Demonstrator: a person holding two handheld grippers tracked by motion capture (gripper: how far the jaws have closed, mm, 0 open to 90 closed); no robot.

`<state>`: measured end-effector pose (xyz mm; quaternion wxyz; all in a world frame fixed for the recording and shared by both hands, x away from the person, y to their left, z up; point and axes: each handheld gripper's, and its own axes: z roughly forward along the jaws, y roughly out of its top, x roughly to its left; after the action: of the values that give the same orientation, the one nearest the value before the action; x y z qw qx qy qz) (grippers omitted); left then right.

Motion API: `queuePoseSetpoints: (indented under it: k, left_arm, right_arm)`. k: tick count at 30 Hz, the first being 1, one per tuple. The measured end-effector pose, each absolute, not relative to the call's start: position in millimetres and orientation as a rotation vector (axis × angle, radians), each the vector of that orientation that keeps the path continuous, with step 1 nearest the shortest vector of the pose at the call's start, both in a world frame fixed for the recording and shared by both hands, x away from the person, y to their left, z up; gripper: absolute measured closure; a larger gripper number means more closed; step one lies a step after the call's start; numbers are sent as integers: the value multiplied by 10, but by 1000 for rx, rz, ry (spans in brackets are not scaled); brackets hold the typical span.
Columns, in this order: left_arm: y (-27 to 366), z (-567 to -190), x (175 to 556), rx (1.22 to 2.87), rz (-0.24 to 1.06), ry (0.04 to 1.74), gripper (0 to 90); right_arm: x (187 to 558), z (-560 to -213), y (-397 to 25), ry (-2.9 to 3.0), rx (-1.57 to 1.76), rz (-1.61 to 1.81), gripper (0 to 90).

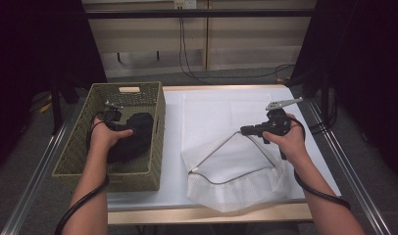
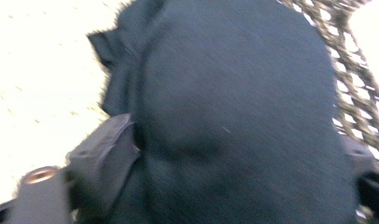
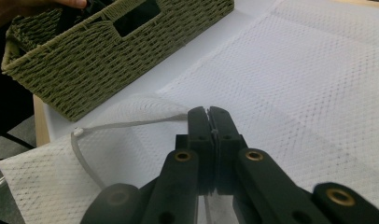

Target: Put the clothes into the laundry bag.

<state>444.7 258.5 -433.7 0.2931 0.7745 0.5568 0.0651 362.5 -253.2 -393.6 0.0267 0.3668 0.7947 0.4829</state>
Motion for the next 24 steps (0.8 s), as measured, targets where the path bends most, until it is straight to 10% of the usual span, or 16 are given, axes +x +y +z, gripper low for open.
queuePoseSetpoints:
  k: [24]
  left_arm:
    - [2341,-4623,4519,2247,151,1470,81]
  right_arm:
    - [3622,-3954,-2527,2462,1132,1474,892]
